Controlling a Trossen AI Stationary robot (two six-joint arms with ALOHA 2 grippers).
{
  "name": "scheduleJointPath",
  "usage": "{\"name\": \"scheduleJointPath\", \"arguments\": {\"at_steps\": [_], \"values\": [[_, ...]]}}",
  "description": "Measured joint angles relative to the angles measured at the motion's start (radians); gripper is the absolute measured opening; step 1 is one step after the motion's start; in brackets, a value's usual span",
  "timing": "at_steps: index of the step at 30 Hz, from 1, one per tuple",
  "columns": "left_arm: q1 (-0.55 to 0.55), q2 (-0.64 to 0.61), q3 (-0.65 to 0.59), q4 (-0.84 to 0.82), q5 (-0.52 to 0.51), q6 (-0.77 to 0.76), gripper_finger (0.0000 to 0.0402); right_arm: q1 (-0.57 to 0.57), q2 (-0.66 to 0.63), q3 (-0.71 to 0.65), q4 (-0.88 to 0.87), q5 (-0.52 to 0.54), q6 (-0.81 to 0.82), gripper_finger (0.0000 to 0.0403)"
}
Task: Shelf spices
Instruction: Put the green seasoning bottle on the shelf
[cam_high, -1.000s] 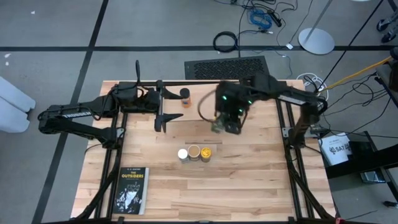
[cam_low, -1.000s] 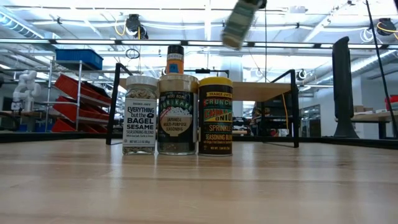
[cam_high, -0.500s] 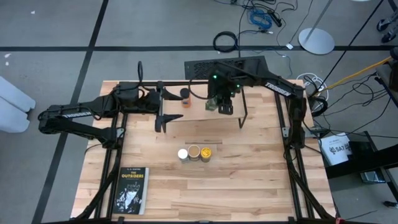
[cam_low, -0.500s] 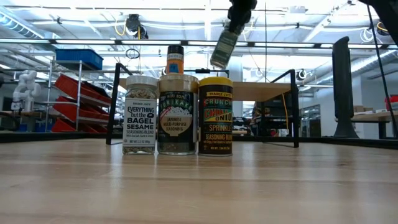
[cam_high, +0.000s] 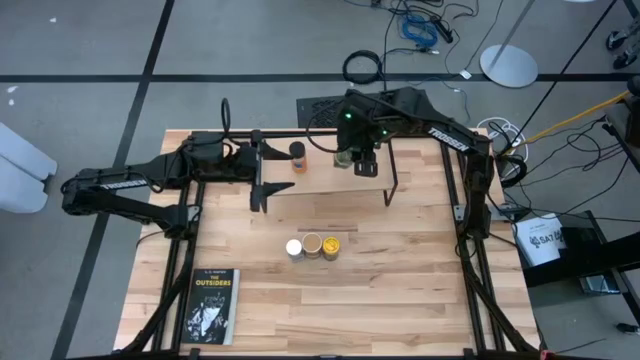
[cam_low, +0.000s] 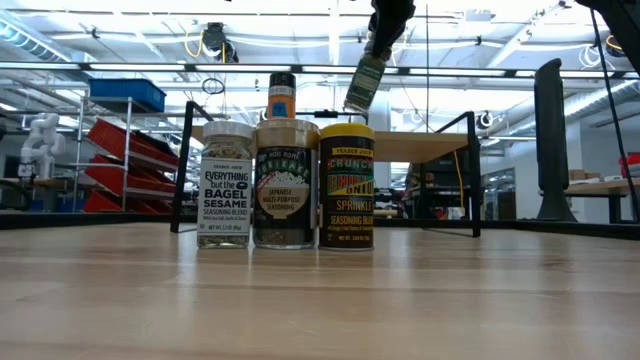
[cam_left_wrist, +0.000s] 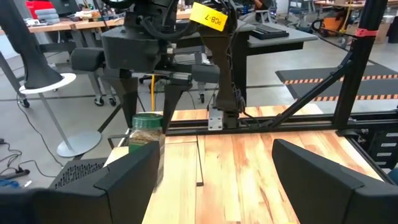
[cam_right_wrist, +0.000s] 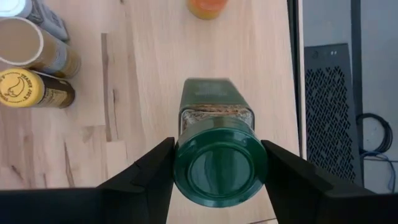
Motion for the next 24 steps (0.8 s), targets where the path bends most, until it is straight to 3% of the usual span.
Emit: {"name": "scheduleJointPath", "arguments": {"at_steps": [8,24], "values": [[0.000,0.000,0.000,-0.009,0.000,-0.006,0.0321,0.021,-0.072,0.017,0.003,-0.001,0.049,0.0199],[-0.009,0.000,0.000,-0.018,-0.001,-0.003,0.0321,0.040,-0.378,0.017,0.003,-0.002,0.203,0.0199]]}}
